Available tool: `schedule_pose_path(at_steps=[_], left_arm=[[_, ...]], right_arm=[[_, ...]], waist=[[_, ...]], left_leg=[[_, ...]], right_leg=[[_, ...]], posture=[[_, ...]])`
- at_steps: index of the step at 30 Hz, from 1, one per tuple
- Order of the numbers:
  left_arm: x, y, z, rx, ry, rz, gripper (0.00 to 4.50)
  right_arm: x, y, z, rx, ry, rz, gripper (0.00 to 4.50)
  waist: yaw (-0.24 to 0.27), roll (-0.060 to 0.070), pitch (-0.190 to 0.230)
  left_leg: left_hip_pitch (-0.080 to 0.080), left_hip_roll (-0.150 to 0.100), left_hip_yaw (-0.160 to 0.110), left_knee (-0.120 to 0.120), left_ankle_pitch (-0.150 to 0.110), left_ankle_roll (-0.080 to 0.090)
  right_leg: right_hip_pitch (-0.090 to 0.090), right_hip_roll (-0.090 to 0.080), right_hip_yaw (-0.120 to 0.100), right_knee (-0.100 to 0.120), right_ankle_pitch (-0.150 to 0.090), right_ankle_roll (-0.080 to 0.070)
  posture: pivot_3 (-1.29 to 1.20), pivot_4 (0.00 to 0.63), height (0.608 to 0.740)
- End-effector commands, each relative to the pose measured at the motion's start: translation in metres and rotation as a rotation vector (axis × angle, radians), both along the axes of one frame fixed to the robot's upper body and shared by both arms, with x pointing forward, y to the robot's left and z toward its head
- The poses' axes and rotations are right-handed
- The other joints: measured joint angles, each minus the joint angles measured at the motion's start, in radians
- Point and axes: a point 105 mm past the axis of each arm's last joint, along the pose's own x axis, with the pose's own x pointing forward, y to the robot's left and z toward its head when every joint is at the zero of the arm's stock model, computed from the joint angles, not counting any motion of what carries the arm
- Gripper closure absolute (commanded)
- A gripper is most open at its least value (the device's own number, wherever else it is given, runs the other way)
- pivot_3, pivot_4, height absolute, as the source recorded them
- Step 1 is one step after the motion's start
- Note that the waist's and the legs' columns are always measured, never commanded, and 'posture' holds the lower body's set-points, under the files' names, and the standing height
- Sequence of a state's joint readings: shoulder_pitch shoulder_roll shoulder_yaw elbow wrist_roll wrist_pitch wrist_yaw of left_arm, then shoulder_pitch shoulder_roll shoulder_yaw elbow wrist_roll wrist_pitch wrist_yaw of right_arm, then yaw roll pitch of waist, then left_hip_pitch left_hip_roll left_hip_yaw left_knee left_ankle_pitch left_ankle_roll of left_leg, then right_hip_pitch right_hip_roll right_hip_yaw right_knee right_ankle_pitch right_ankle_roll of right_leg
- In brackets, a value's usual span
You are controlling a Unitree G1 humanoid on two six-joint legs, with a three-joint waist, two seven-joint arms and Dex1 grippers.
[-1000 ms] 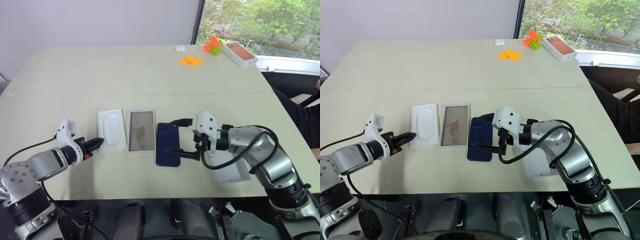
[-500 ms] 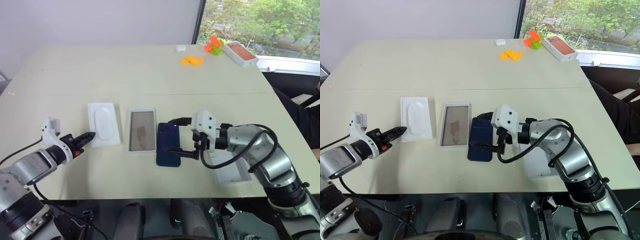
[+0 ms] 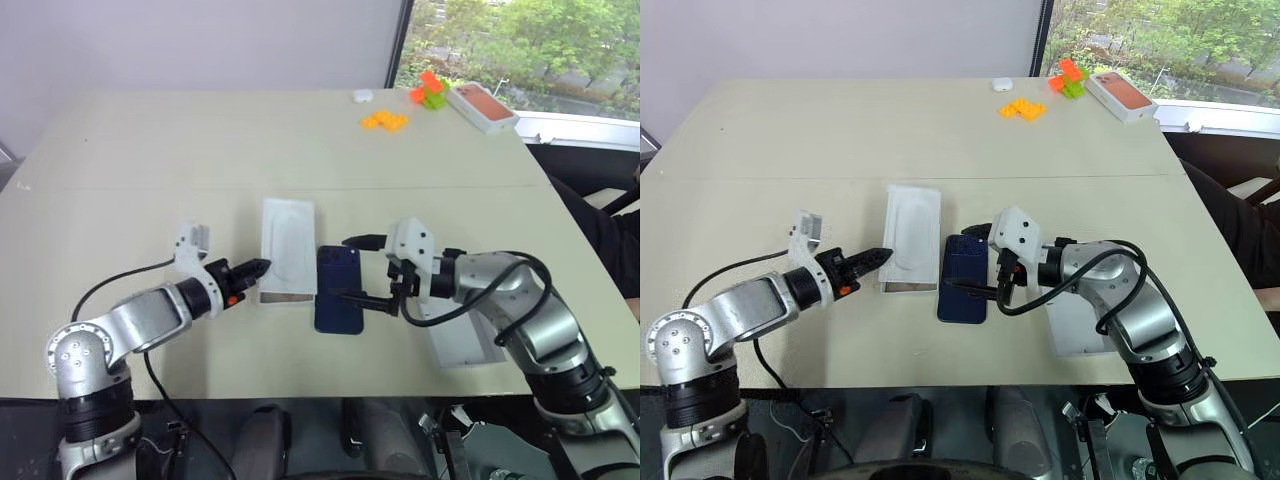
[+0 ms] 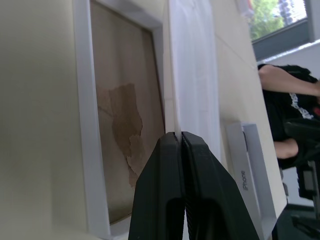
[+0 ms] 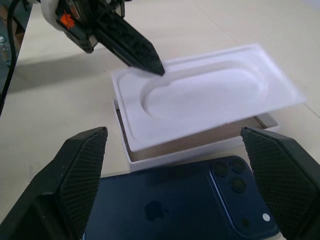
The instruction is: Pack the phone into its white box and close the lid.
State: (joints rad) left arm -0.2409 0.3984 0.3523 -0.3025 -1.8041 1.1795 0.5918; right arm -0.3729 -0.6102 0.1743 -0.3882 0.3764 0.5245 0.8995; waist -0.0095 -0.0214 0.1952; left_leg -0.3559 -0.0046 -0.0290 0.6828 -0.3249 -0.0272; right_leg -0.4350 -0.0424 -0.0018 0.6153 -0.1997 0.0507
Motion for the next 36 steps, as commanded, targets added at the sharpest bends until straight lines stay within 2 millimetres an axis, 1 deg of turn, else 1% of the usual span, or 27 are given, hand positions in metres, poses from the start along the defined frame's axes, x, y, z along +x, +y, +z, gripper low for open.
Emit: schedule_pose_path(at_steps=[1, 5, 10, 15, 22, 31, 36], left_arm=[[0.0, -0.002, 0.008, -0.015, 0.021, 0.026, 4.47], [-0.002, 0.001, 0.006, 0.04, 0.058, 0.033, 4.47], [-0.002, 0.005, 0.004, 0.07, 0.069, 0.045, 4.47], [-0.003, 0.001, 0.003, 0.08, 0.068, 0.027, 4.47], [0.0, -0.011, 0.003, 0.071, 0.071, -0.001, 4.47], [0.003, -0.009, -0.001, 0.094, 0.084, 0.007, 4.47], [0.004, -0.005, 0.007, 0.049, 0.055, 0.035, 4.47]], right_arm=[[-0.002, -0.001, 0.011, 0.015, -0.05, 0.0, 0.0], [-0.002, -0.002, 0.011, 0.017, -0.049, -0.002, 0.0], [-0.002, -0.001, 0.01, 0.02, -0.046, -0.001, 0.0], [-0.003, 0.0, 0.009, 0.023, -0.046, 0.003, 0.0], [-0.004, 0.0, 0.009, 0.023, -0.045, -0.001, 0.0], [-0.004, 0.0, 0.009, 0.021, -0.047, -0.004, 0.0], [-0.004, 0.0, 0.009, 0.02, -0.045, -0.001, 0.0]], waist=[[0.0, 0.0, 0.0], [0.0, 0.0, 0.0], [0.0, 0.0, 0.0], [0.0, 0.0, 0.0], [0.001, 0.0, 0.0], [0.0, 0.0, 0.0], [0.0, 0.0, 0.0]], left_leg=[[0.0, 0.0, 0.0, 0.0, 0.0, 0.0], [0.0, 0.0, 0.0, 0.0, 0.001, -0.001], [0.0, -0.001, 0.0, 0.0, 0.001, -0.001], [0.0, -0.001, 0.001, 0.0, 0.001, -0.001], [0.0, -0.001, 0.001, 0.0, 0.001, -0.001], [0.0, -0.001, 0.001, 0.0, 0.001, -0.001], [0.0, -0.001, 0.001, 0.0, 0.001, -0.001]], right_leg=[[0.0, 0.0, 0.0, 0.0, 0.0, 0.0], [0.001, 0.0, 0.0, 0.0, -0.002, -0.003], [0.001, 0.001, 0.0, 0.0, -0.002, -0.003], [0.001, 0.001, -0.001, -0.001, -0.002, -0.003], [0.001, 0.001, -0.001, -0.001, -0.002, -0.003], [0.001, 0.002, -0.001, -0.001, -0.003, -0.003], [0.001, 0.002, -0.001, -0.001, -0.003, -0.003]], posture=[[0.0, 0.15, 0.74], [0.0, 0.15, 0.74], [0.0, 0.15, 0.74], [0.0, 0.15, 0.74], [0.0, 0.15, 0.74], [0.0, 0.15, 0.74], [0.0, 0.15, 0.74]])
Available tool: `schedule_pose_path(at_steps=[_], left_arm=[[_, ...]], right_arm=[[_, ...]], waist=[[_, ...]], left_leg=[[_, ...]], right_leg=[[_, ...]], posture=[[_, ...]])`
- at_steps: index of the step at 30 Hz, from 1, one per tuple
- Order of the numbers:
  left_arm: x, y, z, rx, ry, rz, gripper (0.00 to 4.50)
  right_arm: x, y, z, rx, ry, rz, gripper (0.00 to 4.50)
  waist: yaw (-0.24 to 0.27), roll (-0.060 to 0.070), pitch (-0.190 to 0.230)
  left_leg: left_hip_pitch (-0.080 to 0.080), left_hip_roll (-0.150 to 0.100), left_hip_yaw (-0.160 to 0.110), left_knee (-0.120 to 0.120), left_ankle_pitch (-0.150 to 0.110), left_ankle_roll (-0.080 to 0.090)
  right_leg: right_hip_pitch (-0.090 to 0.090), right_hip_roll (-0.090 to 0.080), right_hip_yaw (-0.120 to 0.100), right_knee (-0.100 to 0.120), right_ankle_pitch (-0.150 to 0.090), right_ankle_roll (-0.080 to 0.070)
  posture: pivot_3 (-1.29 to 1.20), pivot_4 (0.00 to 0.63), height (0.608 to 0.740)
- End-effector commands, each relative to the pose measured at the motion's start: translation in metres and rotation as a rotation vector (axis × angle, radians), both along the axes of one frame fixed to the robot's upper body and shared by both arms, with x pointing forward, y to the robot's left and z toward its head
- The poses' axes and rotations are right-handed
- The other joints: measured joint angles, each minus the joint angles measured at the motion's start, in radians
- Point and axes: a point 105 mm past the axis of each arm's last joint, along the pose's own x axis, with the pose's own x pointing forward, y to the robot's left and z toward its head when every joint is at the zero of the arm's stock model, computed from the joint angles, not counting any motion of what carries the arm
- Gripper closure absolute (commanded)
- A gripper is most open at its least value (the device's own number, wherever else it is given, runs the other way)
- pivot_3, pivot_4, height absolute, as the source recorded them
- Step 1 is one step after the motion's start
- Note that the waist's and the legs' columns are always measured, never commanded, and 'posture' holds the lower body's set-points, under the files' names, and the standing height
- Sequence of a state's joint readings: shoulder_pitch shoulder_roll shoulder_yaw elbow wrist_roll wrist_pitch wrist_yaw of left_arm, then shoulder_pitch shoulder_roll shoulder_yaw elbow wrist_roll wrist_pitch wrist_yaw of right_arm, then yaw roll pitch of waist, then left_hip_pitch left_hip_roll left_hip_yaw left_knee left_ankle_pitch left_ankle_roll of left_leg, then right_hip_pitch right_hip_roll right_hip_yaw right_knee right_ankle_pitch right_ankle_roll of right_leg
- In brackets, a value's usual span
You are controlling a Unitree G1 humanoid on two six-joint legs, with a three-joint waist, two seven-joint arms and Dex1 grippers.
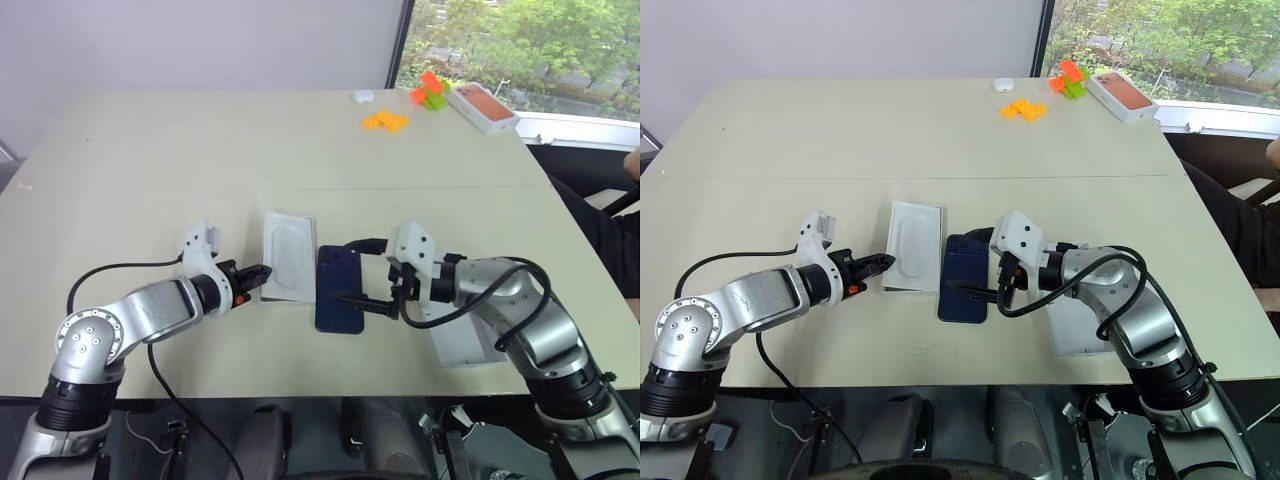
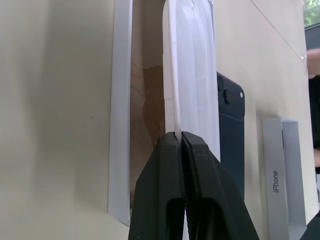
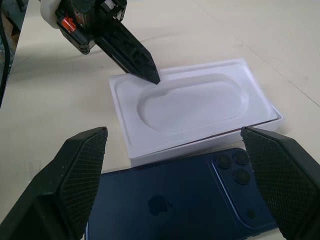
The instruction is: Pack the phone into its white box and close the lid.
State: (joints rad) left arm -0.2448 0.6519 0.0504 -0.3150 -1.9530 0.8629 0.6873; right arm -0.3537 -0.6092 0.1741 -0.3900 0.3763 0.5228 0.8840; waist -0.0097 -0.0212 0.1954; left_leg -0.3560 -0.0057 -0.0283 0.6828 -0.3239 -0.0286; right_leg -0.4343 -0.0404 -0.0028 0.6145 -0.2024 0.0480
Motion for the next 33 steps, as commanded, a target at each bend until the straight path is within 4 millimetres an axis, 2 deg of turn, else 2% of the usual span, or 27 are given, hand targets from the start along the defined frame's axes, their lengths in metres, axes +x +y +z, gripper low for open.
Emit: schedule_pose_path(at_steps=[1, 6, 18, 33], left_arm=[[0.0, 0.003, 0.013, -0.03, -0.047, 0.011, 4.47], [-0.001, 0.004, 0.013, -0.027, -0.05, 0.011, 4.47], [-0.004, -0.001, -0.001, 0.042, -0.025, -0.032, 4.47], [0.001, -0.008, 0.003, 0.041, -0.049, -0.058, 4.47]], right_arm=[[-0.004, 0.002, 0.013, 0.015, -0.055, 0.019, 0.0], [-0.004, 0.003, 0.012, 0.014, -0.053, 0.025, 0.0], [-0.005, 0.003, 0.012, 0.015, -0.051, 0.028, 0.0], [-0.005, 0.004, 0.013, 0.02, -0.052, 0.026, 0.0]], waist=[[0.0, 0.0, 0.0], [0.0, 0.0, 0.0], [0.0, 0.0, 0.0], [0.0, 0.0, 0.0]], left_leg=[[0.0, 0.0, 0.0, 0.0, 0.0, 0.0], [0.0, 0.0, 0.0, 0.0, 0.0, 0.0], [0.0, 0.0, 0.0, 0.0, 0.0, 0.0], [-0.001, 0.0, 0.0, 0.0, 0.0, 0.0]], right_leg=[[0.0, 0.0, 0.0, 0.0, 0.0, 0.0], [0.0, 0.0, 0.0, 0.0, 0.0, 0.0], [0.0, 0.0, 0.0, 0.0, -0.001, 0.001], [0.0, 0.0, 0.0, -0.001, -0.001, 0.001]], posture=[[0.0, 0.15, 0.74], [0.0, 0.15, 0.74], [0.0, 0.15, 0.74], [0.0, 0.15, 0.74]])
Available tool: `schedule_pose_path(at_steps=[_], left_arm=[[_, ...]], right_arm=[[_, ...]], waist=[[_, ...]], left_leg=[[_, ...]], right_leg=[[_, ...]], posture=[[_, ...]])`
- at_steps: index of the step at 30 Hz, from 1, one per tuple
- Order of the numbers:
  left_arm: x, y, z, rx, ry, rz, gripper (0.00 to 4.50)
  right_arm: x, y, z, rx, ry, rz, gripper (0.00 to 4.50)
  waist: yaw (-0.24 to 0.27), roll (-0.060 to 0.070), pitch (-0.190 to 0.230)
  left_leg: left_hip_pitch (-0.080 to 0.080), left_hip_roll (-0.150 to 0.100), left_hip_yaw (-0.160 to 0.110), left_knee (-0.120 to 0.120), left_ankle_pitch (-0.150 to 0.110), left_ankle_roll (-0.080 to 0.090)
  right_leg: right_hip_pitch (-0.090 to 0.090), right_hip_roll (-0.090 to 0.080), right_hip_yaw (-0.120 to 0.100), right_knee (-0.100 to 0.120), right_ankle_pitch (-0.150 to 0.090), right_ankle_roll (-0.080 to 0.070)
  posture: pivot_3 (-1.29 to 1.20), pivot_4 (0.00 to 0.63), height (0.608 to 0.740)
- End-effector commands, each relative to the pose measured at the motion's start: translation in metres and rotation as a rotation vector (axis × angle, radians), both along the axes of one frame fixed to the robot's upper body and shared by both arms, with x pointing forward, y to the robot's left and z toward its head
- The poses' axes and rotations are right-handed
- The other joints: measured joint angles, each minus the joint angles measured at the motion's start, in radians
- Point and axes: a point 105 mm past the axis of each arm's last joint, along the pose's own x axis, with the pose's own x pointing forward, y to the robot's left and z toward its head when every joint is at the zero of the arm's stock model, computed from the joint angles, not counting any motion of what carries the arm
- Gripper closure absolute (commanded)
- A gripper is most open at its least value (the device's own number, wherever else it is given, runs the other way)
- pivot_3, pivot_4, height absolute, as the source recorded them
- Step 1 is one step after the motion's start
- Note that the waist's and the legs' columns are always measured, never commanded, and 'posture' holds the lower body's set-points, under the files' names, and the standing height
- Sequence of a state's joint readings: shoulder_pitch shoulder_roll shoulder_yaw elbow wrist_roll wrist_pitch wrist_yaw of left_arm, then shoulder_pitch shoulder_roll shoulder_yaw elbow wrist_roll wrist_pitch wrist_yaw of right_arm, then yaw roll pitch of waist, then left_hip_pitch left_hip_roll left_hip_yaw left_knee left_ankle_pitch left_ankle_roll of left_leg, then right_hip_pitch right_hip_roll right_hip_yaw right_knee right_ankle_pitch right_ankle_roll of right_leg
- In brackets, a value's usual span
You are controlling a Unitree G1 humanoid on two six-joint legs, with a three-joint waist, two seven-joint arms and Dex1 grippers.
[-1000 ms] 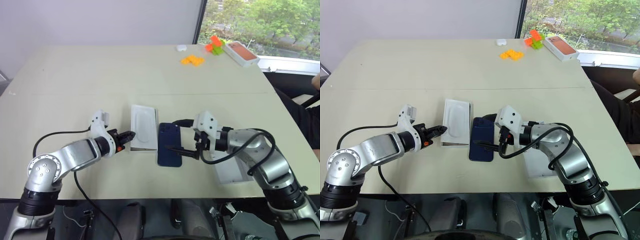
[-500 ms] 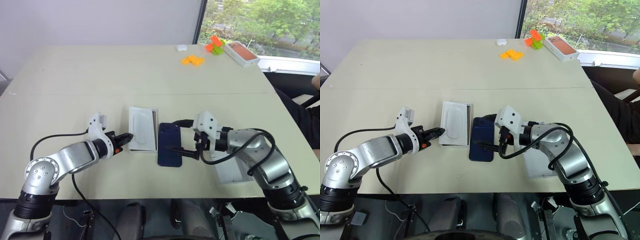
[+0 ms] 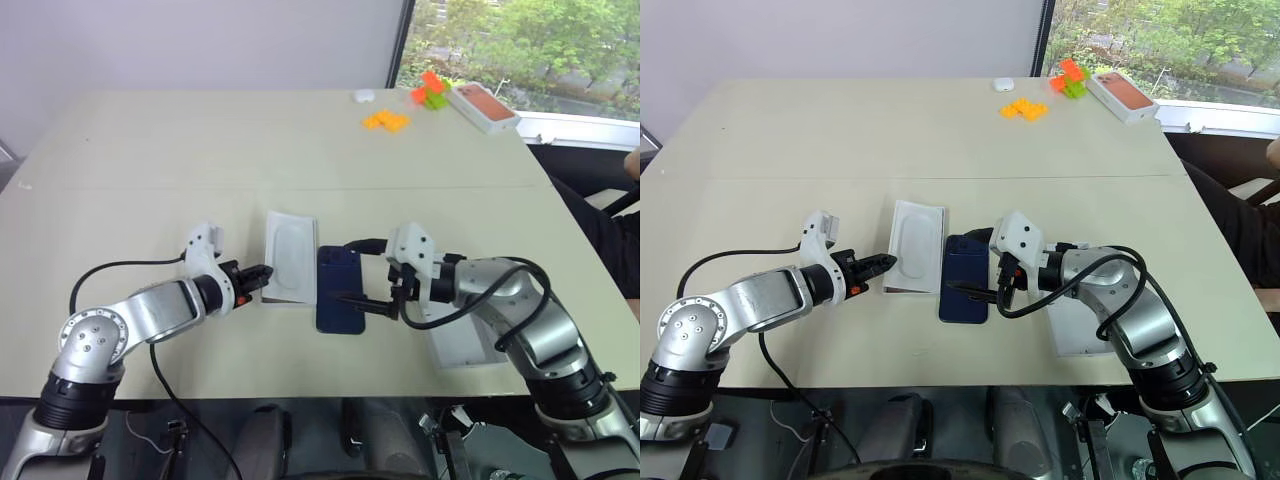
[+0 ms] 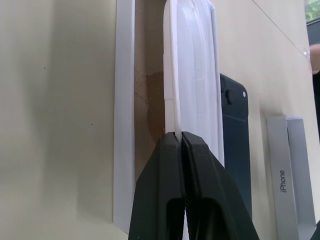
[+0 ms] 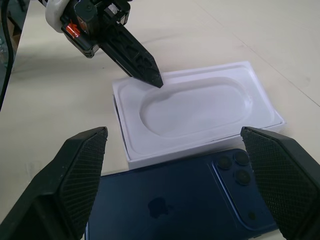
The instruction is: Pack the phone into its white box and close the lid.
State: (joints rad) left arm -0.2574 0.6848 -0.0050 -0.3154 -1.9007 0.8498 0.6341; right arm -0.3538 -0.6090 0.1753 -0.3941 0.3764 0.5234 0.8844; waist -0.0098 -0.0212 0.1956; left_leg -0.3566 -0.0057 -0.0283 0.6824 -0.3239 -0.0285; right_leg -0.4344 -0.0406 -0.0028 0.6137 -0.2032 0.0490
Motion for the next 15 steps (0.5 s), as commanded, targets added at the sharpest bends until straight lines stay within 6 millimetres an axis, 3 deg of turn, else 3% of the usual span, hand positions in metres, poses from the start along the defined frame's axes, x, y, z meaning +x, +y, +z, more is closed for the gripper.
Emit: schedule_pose_path(at_steps=[1, 3, 9, 15], left_arm=[[0.0, -0.004, 0.007, -0.002, -0.029, -0.027, 4.18], [0.0, -0.004, 0.008, 0.0, -0.03, -0.029, 3.51], [-0.007, -0.001, 0.015, -0.011, -0.053, -0.047, 0.5], [-0.026, 0.016, 0.026, 0.027, -0.106, -0.091, 0.5]], right_arm=[[-0.004, 0.004, 0.012, 0.02, -0.05, 0.022, 0.0], [-0.004, 0.004, 0.012, 0.02, -0.05, 0.022, 0.0], [-0.004, 0.004, 0.012, 0.021, -0.049, 0.023, 0.0], [-0.004, 0.005, 0.012, 0.021, -0.049, 0.025, 0.0]], waist=[[0.001, 0.0, 0.0], [0.0, 0.0, 0.0], [-0.002, 0.0, 0.0], [-0.003, 0.001, 0.001]], left_leg=[[0.0, 0.0, 0.0, 0.0, 0.0, 0.0], [0.0, 0.0, 0.0, 0.0, 0.0, 0.0], [0.0, 0.0, 0.0, 0.0, 0.0, 0.0], [0.0, 0.001, 0.0, -0.001, 0.0, 0.0]], right_leg=[[0.0, 0.0, 0.0, 0.0, 0.0, 0.0], [0.0, 0.0, 0.0, 0.0, 0.0, 0.0], [0.0, -0.001, 0.0, 0.0, 0.0, 0.0], [-0.001, 0.0, 0.0, 0.0, 0.0, 0.0]], posture=[[0.0, 0.15, 0.74], [0.0, 0.15, 0.74], [0.0, 0.15, 0.74], [0.0, 0.15, 0.74]])
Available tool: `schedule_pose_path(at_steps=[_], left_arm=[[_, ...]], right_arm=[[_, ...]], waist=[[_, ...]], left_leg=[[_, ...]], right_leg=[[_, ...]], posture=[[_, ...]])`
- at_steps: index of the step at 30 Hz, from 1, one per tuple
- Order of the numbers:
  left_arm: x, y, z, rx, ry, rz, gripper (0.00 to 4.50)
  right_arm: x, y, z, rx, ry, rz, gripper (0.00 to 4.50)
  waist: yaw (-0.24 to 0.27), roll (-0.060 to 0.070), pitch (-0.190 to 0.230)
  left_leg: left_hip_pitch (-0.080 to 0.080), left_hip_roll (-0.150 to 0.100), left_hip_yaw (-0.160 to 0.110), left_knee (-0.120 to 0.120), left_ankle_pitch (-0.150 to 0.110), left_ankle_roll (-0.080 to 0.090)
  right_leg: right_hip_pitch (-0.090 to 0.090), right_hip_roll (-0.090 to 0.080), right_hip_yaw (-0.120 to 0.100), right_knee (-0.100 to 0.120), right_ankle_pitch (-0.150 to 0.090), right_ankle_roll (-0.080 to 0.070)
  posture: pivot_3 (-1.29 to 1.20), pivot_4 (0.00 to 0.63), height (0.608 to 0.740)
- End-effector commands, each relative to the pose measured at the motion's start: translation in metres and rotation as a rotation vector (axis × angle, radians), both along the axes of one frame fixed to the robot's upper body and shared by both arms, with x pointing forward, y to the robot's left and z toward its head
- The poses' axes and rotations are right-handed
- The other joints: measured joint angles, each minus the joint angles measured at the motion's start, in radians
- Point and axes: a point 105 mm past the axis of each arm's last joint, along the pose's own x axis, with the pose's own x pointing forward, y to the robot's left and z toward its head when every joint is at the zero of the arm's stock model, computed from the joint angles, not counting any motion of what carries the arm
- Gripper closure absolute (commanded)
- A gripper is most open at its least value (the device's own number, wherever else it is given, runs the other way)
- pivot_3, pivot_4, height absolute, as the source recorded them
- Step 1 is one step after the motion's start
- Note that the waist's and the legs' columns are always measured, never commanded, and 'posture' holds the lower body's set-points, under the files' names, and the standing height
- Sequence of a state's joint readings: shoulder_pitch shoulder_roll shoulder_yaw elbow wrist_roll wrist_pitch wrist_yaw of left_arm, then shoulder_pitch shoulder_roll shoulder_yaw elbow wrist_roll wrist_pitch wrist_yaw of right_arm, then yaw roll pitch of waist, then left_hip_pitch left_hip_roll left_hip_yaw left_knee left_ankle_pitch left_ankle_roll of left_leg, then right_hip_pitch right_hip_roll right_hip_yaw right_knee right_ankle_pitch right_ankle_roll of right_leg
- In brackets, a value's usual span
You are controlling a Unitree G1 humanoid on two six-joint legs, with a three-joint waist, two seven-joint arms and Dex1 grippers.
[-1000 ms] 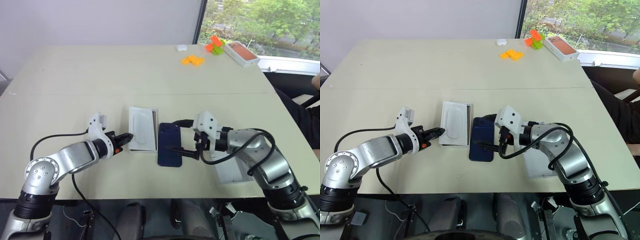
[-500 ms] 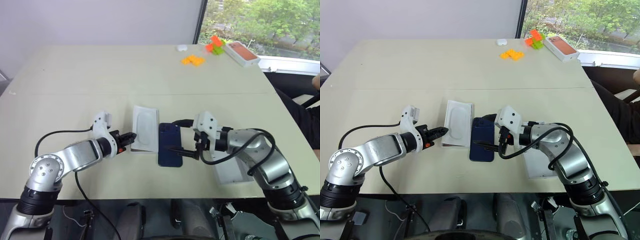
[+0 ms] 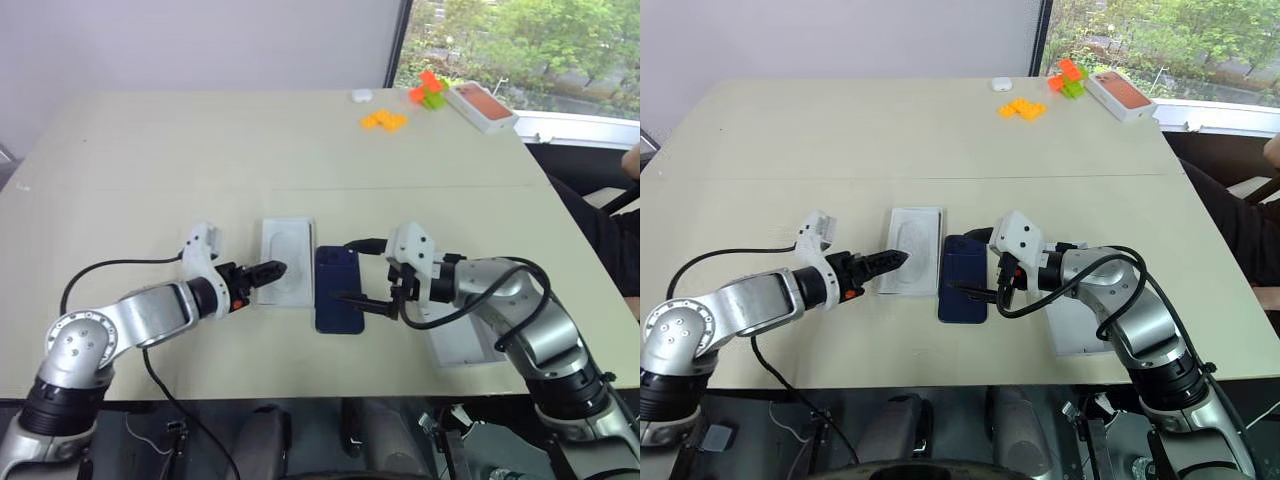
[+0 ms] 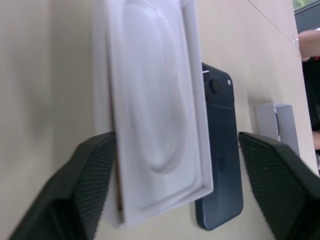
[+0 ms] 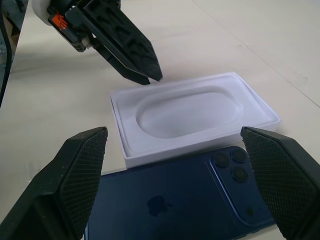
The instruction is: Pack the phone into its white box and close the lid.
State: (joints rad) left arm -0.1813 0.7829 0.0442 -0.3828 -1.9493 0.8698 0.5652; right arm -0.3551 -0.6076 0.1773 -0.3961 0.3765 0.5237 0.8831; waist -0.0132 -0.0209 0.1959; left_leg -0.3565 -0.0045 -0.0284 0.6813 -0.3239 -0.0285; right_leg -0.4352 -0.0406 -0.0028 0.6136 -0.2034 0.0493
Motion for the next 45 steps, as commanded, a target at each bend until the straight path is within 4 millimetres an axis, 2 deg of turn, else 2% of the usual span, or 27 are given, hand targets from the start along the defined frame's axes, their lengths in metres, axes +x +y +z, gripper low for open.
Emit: schedule_pose_path(at_steps=[1, 4, 7, 12, 14, 16, 19, 22, 25, 27, 32, 39, 45], left_arm=[[-0.013, 0.01, 0.018, 0.046, -0.087, -0.056, 0.5], [-0.02, 0.021, 0.015, 0.136, -0.105, -0.085, 0.5], [-0.015, 0.032, 0.025, 0.224, -0.215, -0.064, 0.5], [0.0, 0.075, 0.033, 0.539, -0.48, 0.088, 0.5], [0.001, 0.089, 0.029, 0.641, -0.549, 0.112, 0.43], [0.0, 0.093, 0.02, 0.705, -0.578, 0.083, 0.43], [-0.003, 0.092, 0.01, 0.77, -0.625, 0.008, 0.43], [-0.017, 0.08, 0.002, 0.7, -0.661, -0.11, 0.43], [-0.033, 0.074, -0.007, 0.659, -0.671, -0.22, 0.43], [-0.038, 0.072, -0.009, 0.653, -0.678, -0.256, 0.43], [-0.045, 0.065, 0.005, 0.553, -0.743, -0.282, 0.43], [-0.057, 0.059, 0.0, 0.564, -0.733, -0.351, 0.43], [-0.059, 0.059, -0.002, 0.561, -0.73, -0.353, 0.43]], right_arm=[[-0.003, 0.004, 0.012, 0.02, -0.047, 0.024, 0.0], [-0.002, 0.004, 0.012, 0.02, -0.047, 0.027, 0.0], [-0.001, 0.006, 0.013, 0.026, -0.047, 0.027, 0.0], [0.002, 0.009, 0.016, 0.043, -0.045, 0.021, 0.0], [0.019, 0.012, 0.012, 0.014, -0.062, -0.049, 0.58], [0.026, 0.022, 0.009, -0.013, -0.068, -0.059, 1.45], [0.024, 0.04, 0.008, -0.017, -0.042, -0.015, 3.03], [0.028, 0.057, 0.005, -0.043, -0.023, -0.018, 4.49], [0.033, 0.077, -0.004, -0.121, -0.049, -0.017, 4.49], [0.033, 0.083, -0.007, -0.146, -0.052, -0.011, 4.49], [0.045, 0.103, -0.025, -0.225, -0.019, -0.057, 4.49], [0.053, 0.107, -0.043, -0.296, 0.083, -0.109, 4.49], [0.048, 0.104, -0.052, -0.358, 0.131, -0.108, 4.49]], waist=[[0.001, 0.0, 0.0], [0.002, 0.001, 0.001], [0.004, 0.001, 0.001], [-0.002, 0.001, 0.001], [-0.005, 0.001, 0.001], [-0.003, 0.001, 0.001], [0.001, 0.001, 0.001], [-0.002, 0.001, 0.001], [-0.005, 0.0, 0.001], [-0.003, 0.001, 0.001], [-0.002, 0.001, 0.001], [-0.005, 0.001, 0.001], [-0.006, 0.001, 0.0]], left_leg=[[0.0, 0.0, 0.0, 0.0, 0.0, 0.0], [0.0, 0.0, 0.001, 0.0, 0.0, 0.0], [-0.001, -0.001, 0.001, 0.0, 0.0, 0.0], [-0.001, -0.001, 0.002, -0.002, 0.0, 0.0], [-0.002, -0.001, 0.003, -0.004, 0.0, 0.0], [-0.003, -0.001, 0.005, -0.004, 0.0, 0.0], [-0.004, 0.001, 0.004, -0.004, 0.0, 0.0], [-0.008, 0.003, 0.003, -0.004, 0.0, 0.0], [-0.013, 0.003, 0.003, -0.003, 0.0, 0.0], [-0.018, 0.002, 0.004, -0.002, 0.0, 0.0], [-0.019, 0.003, 0.003, -0.002, 0.0, 0.0], [-0.019, 0.002, 0.003, -0.001, 0.0, 0.001], [-0.017, 0.003, 0.003, -0.001, 0.0, 0.001]], right_leg=[[0.0, 0.0, 0.0, 0.0, 0.0, 0.0], [-0.001, 0.0, 0.0, 0.0, -0.001, 0.0], [0.0, 0.0, 0.0, -0.001, -0.002, 0.001], [-0.002, 0.0, 0.0, -0.001, -0.003, 0.002], [-0.004, 0.001, 0.001, -0.001, -0.002, 0.001], [-0.006, 0.003, 0.003, -0.001, -0.001, 0.0], [-0.007, 0.005, 0.003, -0.001, -0.002, -0.001], [-0.01, 0.006, 0.003, -0.001, -0.002, -0.001], [-0.014, 0.005, 0.003, -0.001, -0.001, -0.001], [-0.02, 0.004, 0.003, 0.0, -0.001, -0.001], [-0.022, 0.004, 0.002, 0.001, 0.0, -0.001], [-0.021, 0.004, 0.002, 0.002, 0.002, 0.001], [-0.021, 0.005, 0.002, 0.003, 0.002, 0.001]], posture=[[0.0, 0.15, 0.74], [0.0, 0.15, 0.74], [0.0, 0.15, 0.74], [0.0, 0.15, 0.74], [0.0, 0.15, 0.74], [0.0, 0.15, 0.74], [0.0, 0.15, 0.74], [0.0, 0.15, 0.74], [0.0, 0.15, 0.74], [0.0, 0.15, 0.74], [0.0, 0.15, 0.74], [0.0, 0.15, 0.74], [0.0, 0.15, 0.74]])
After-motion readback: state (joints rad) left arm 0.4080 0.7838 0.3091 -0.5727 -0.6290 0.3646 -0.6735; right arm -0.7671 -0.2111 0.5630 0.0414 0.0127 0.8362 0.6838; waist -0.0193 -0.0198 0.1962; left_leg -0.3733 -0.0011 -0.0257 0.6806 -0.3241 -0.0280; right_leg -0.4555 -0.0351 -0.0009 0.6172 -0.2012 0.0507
